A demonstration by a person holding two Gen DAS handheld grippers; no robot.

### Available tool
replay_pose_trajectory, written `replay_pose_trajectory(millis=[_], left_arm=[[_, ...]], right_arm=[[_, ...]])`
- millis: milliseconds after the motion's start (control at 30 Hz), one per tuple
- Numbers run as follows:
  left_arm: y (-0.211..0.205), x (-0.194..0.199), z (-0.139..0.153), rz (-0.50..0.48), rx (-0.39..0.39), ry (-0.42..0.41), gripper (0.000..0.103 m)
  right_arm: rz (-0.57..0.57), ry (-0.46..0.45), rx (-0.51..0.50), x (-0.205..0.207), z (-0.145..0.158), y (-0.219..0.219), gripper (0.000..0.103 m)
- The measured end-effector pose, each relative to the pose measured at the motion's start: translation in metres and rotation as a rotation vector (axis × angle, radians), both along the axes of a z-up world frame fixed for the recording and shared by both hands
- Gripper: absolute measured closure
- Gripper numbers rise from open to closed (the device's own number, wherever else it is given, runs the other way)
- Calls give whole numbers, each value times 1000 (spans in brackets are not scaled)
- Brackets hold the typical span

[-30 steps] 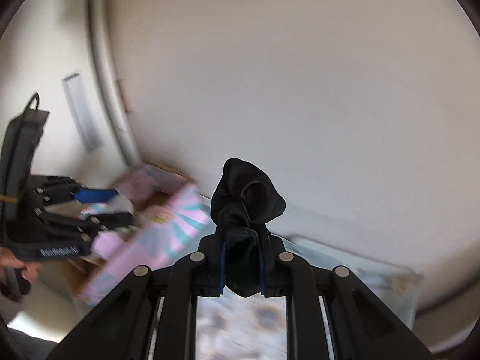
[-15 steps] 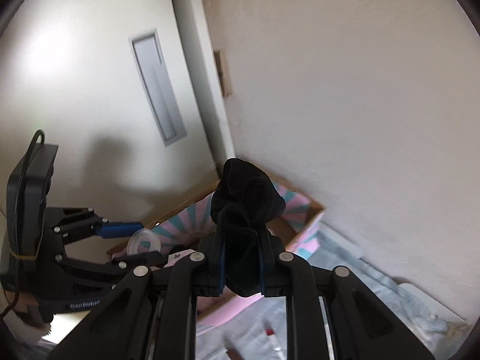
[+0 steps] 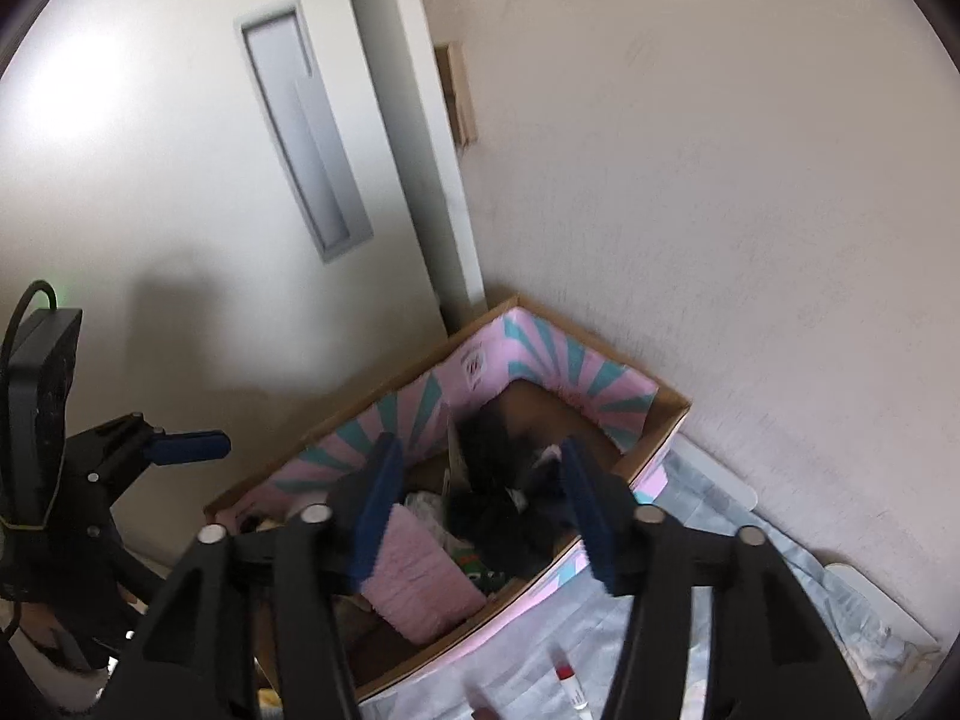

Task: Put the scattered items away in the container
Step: 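Carry the tape roll and scrunchie into the striped box and open both tools, then move both tools back over the brown stick and red-capped white tube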

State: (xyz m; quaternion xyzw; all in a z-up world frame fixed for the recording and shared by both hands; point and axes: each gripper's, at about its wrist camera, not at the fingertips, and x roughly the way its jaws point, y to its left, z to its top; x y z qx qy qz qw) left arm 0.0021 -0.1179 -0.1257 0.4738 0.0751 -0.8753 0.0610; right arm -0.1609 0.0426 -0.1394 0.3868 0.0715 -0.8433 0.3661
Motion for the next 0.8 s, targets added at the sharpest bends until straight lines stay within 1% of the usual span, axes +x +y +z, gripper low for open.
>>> replay_pose_trajectory(millis=[33,167,267,333,567,700,800], left_arm=[[0,-1,1,-1,-5,-3,1],[5,-1,4,-13,13,11,1],[15,-1,11,-40,9,31,1],[26,0,17,-74,1,49,1],[75,3,42,-226,-60,118,1],[106,7,50,-328,-69,146,1],[127,9,48,-402,-68,147,1]], right_arm=[[-7,9,-11,-1,3,4,43],[-25,38,-24,-5,15,17,42],[-34,62,-36,-4,20,34,42],[-41,76,-24,-1,22,46,42],[-73,101,-5,6,27,92,42],[-101,102,-1,9,26,115,42],[-117,95,-1,14,22,130,42]])
